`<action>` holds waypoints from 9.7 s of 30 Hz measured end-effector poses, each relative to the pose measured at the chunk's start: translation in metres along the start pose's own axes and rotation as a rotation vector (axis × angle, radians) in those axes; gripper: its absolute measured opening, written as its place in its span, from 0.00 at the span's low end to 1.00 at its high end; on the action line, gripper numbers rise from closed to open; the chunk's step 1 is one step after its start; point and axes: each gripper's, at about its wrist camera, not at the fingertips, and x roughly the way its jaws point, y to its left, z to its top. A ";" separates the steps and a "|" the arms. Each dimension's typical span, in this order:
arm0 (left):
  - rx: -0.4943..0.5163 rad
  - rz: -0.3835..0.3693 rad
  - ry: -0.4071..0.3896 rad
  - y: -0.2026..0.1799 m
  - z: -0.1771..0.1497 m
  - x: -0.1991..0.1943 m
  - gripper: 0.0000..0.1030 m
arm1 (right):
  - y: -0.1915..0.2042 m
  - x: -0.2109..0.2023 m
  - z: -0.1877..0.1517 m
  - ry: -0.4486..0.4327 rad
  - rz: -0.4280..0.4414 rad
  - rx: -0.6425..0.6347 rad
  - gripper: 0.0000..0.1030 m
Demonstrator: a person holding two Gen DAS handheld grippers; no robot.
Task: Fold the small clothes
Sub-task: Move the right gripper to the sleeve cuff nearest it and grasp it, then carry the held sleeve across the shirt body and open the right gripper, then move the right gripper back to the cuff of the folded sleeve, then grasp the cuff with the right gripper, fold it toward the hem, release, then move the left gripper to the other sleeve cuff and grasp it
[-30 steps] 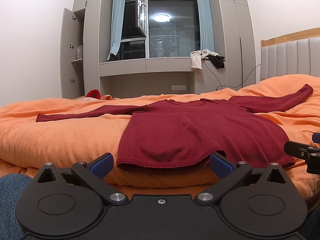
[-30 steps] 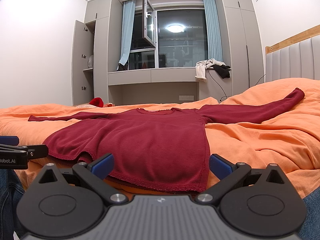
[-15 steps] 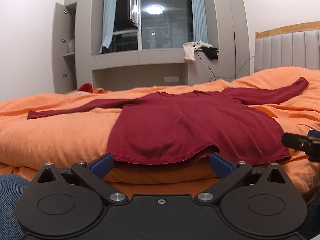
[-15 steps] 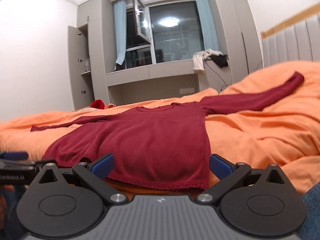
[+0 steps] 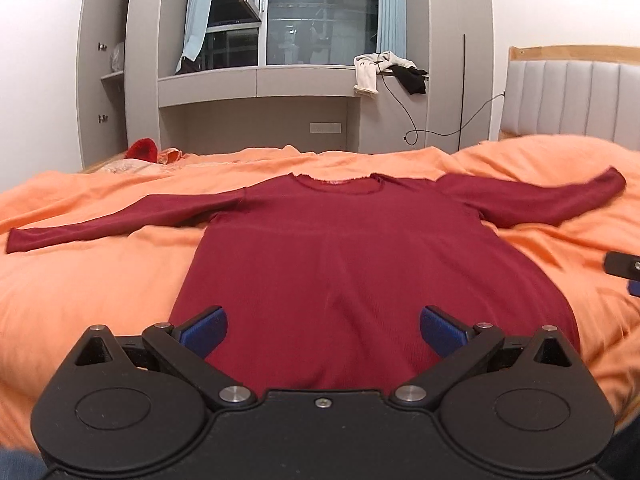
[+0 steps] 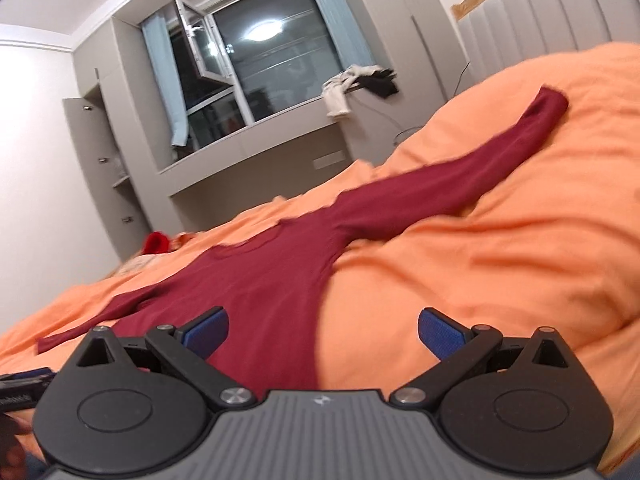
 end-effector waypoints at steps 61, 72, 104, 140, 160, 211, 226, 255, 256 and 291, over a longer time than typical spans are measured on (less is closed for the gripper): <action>0.028 0.209 0.001 -0.001 0.049 0.166 1.00 | -0.029 0.234 0.161 -0.424 -0.386 -0.169 0.09; -0.212 0.233 -0.107 0.041 0.074 0.145 1.00 | 0.123 0.244 0.117 -0.343 -0.119 -0.503 0.09; -0.353 0.244 -0.075 0.093 0.073 0.136 0.99 | 0.213 0.192 -0.017 0.199 0.532 -0.877 0.64; 0.053 0.194 0.156 0.024 0.037 0.169 0.99 | 0.067 0.194 0.029 0.174 0.084 -0.432 0.75; 0.101 0.119 0.140 0.024 0.030 0.154 0.99 | -0.011 0.254 0.053 0.254 -0.075 -0.137 0.11; -0.119 -0.007 0.120 0.056 0.048 0.144 0.99 | 0.160 0.154 -0.014 0.319 0.613 -0.931 0.39; -0.292 0.011 0.101 0.083 0.054 0.140 0.99 | 0.228 0.164 -0.058 0.274 0.617 -1.086 0.17; 0.000 0.077 0.182 0.048 0.040 0.151 1.00 | 0.164 0.149 -0.002 0.237 0.502 -0.860 0.78; 0.025 0.086 0.182 0.045 0.038 0.151 1.00 | 0.157 0.157 0.002 0.231 0.451 -0.807 0.81; -0.767 0.466 -0.030 0.338 0.056 0.120 0.99 | 0.114 0.153 0.010 0.222 0.405 -0.193 1.00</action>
